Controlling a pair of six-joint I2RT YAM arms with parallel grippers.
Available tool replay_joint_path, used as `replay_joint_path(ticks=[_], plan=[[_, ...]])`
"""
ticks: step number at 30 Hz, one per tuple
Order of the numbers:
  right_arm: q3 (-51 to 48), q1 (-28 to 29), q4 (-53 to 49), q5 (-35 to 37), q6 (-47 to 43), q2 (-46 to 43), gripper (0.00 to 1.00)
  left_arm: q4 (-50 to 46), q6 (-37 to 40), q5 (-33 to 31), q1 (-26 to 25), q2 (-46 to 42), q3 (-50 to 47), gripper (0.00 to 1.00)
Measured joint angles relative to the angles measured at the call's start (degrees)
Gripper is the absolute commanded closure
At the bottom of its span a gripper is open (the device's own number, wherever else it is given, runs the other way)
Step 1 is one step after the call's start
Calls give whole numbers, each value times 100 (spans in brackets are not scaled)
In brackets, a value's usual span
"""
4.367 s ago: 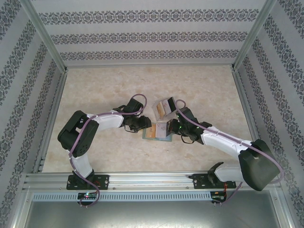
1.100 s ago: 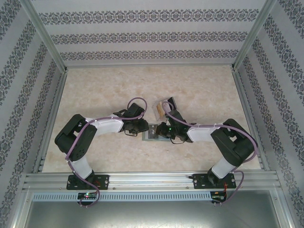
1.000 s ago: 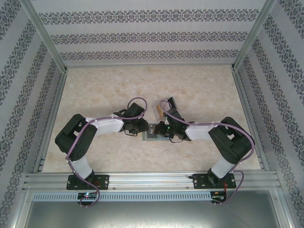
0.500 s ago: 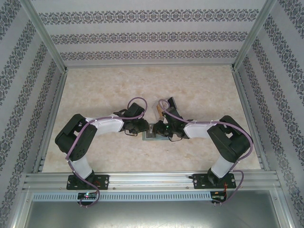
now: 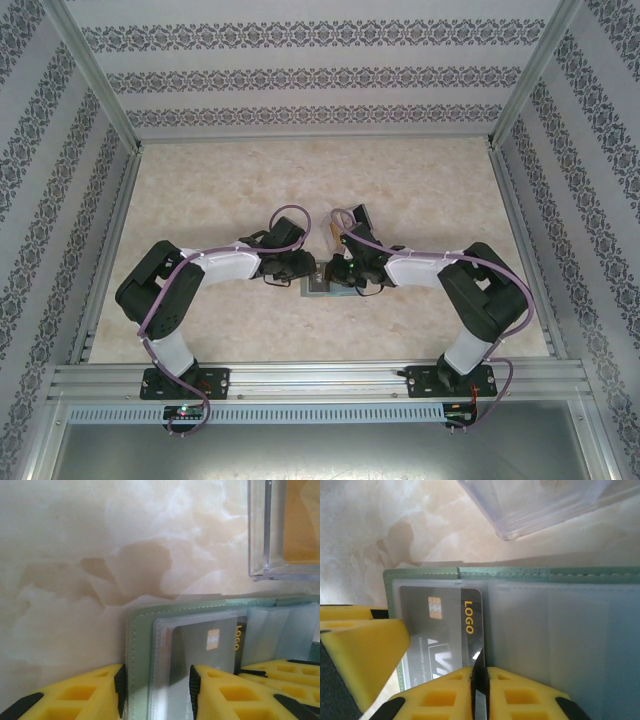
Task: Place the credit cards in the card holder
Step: Insert the credit card into the card slot.
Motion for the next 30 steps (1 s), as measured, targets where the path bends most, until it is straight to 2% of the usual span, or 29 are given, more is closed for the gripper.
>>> replay_joint_path(ticks=[7, 14, 22, 30], plan=[[94, 33, 7, -116, -28, 90, 89, 42, -13, 17, 0, -2, -22, 60], [166, 33, -72, -173, -155, 96, 81, 44, -68, -7, 0, -17, -26, 57], [83, -22, -472, 306, -308, -695, 78, 39, -85, -131, -61, -76, -48, 57], [-52, -210, -1082, 748, -348, -649, 77, 42, -83, -138, -70, -76, -48, 56]])
